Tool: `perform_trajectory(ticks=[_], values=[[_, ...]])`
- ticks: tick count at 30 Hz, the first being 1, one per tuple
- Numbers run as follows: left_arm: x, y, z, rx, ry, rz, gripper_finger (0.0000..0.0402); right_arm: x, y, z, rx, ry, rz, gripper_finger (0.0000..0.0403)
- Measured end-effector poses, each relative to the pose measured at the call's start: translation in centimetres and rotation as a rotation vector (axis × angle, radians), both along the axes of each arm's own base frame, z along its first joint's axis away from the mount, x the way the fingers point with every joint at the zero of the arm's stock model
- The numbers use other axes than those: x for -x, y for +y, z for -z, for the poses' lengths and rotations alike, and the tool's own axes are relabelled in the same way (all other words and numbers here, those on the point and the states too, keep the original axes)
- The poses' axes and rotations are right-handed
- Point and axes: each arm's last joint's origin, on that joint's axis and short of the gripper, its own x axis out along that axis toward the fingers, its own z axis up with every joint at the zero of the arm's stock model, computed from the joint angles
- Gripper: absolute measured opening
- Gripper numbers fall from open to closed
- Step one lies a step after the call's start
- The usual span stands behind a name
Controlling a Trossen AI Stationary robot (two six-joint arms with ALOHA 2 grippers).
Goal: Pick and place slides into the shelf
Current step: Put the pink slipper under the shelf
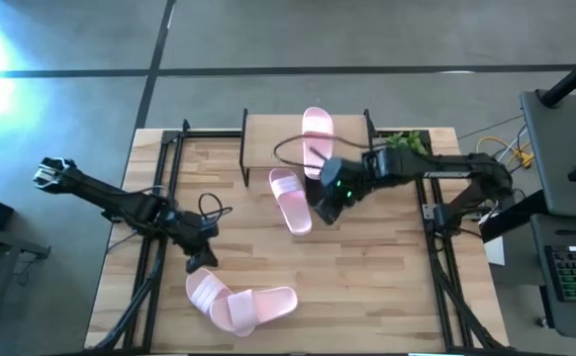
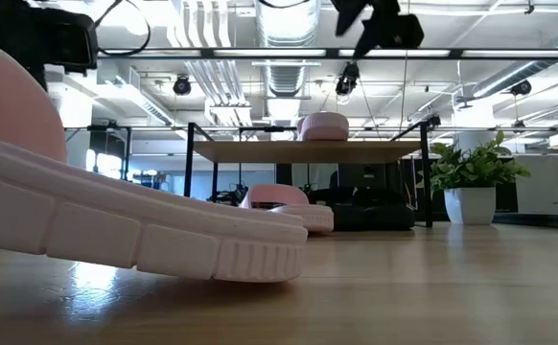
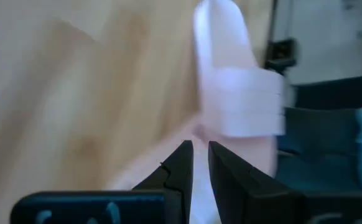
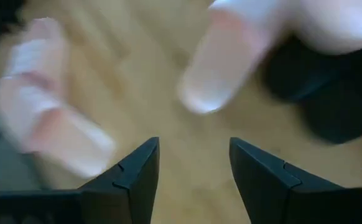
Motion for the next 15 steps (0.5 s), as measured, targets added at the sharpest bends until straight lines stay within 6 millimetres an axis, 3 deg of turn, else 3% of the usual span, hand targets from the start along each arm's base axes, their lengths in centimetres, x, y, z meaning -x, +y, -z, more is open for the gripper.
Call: perform_trajectory(ticks=[4,9,15], values=[[-0.5,-1.0,-0.1,0.154,0.035,0.047,0.0036,-2.0,3.0,1.1,-0.162,-0.037,-0.042,0.0185],[-0.3,-2.4,-0.3,0.157,0.032,0.123,0.0036,-5.1,6.6,3.1,-0.279,-0.098,-0.049,0.0185],[0.2,-3.3,-0.2,0.109,0.017,0.13,0.0036,-8.5,10.2,7.1,-0.418,-0.099,-0.049,0.0184]])
